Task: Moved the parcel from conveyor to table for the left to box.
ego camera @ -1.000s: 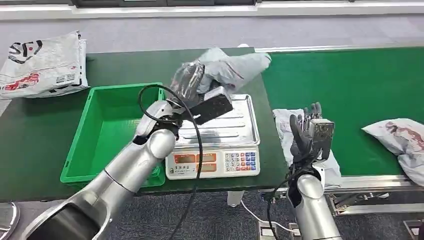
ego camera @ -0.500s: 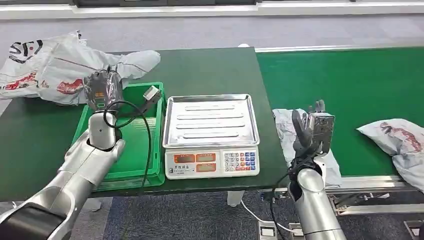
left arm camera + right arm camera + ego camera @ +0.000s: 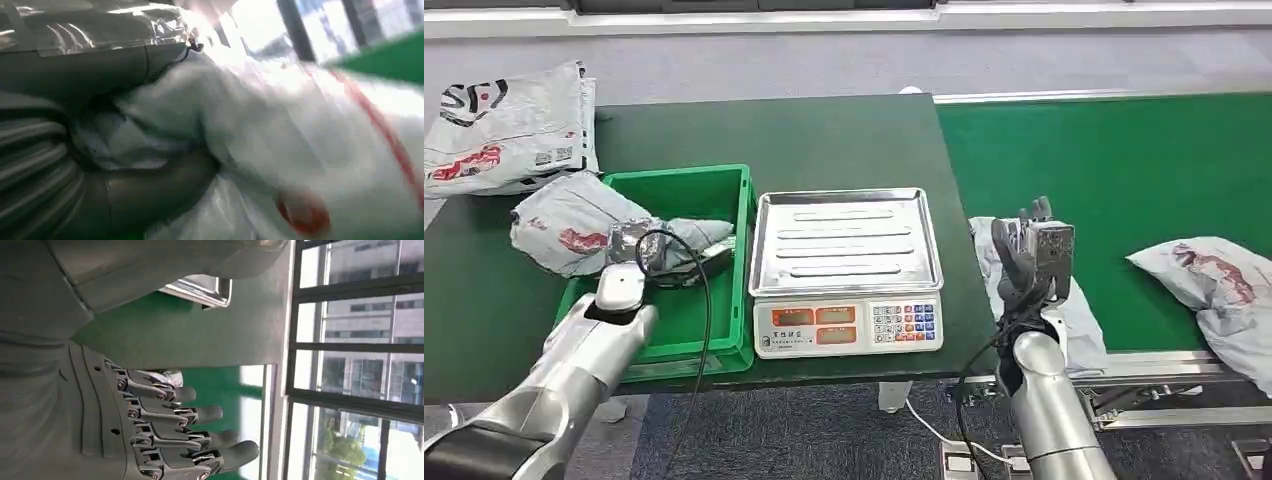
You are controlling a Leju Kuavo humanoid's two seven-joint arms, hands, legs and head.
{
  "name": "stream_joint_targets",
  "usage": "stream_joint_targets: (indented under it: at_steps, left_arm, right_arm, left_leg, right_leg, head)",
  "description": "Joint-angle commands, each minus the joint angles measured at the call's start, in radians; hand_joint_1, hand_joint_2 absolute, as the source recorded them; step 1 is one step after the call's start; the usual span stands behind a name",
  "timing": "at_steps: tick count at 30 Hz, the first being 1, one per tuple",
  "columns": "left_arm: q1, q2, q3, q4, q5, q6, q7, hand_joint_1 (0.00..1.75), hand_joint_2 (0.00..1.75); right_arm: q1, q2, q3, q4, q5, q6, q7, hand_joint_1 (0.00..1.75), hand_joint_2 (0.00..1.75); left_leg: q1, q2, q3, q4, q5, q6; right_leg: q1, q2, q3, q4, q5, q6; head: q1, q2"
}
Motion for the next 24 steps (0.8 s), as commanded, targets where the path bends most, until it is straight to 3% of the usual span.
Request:
stream_joint_targets:
  at_steps: [1,2,7,11,17,24]
  left_arm:
    - [-0.04,-0.045,0.172,0.029,0.093,0.079,-0.044,0.0,1.75]
    - [-0.037,-0.047,0.182,0.015,0.106,0.106,-0.051,0.0,0.0]
    - [-0.019,-0.064,0.253,-0.097,0.305,0.258,-0.197,0.0,0.0]
    - [-0.02,-0.062,0.244,-0.108,0.313,0.246,-0.197,0.0,0.0]
    - [0.0,-0.091,0.241,-0.28,0.623,0.309,-0.351,0.0,0.0]
    - [-0.004,-0.09,0.195,-0.365,0.758,0.267,-0.357,0.0,0.0]
  right_arm:
    - [-0.02,-0.036,0.055,0.062,-0.021,-0.001,0.011,0.0,1.75]
    - [-0.019,-0.036,0.054,0.06,-0.021,-0.003,0.011,0.0,1.75]
    - [0.032,-0.043,0.061,0.001,-0.029,-0.018,0.026,0.0,1.75]
    - [0.039,-0.043,0.062,-0.005,-0.029,-0.019,0.027,0.0,1.75]
    - [0.06,-0.037,0.045,-0.05,-0.023,-0.034,0.039,0.0,1.75]
    - [0.063,-0.058,0.024,-0.052,-0.026,-0.036,0.047,0.0,1.75]
  left_leg:
    - [0.001,0.0,0.001,0.0,0.0,0.0]
    - [0.001,0.0,0.001,0.0,-0.001,0.001]
    - [0.001,-0.001,0.001,-0.001,-0.001,0.001]
    - [0.0,0.0,0.002,-0.001,-0.001,0.001]
    - [0.0,-0.001,0.0,0.0,0.0,0.001]
    - [0.0,0.0,0.0,0.0,0.0,0.0]
  right_leg:
    - [0.001,0.0,0.001,-0.001,0.0,0.0]
    - [0.001,0.0,0.002,-0.001,0.0,0.0]
    - [0.001,-0.001,0.002,-0.002,-0.001,0.0]
    - [0.001,0.0,0.002,-0.001,-0.001,0.0]
    - [0.001,-0.001,0.001,-0.001,0.0,0.0]
    - [0.0,-0.001,0.0,-0.001,0.0,0.0]
  head:
    - [0.0,0.0]
    - [0.0,0.0]
    - [0.0,0.0]
    - [0.0,0.0]
    - [0.0,0.0]
    - [0.0,0.0]
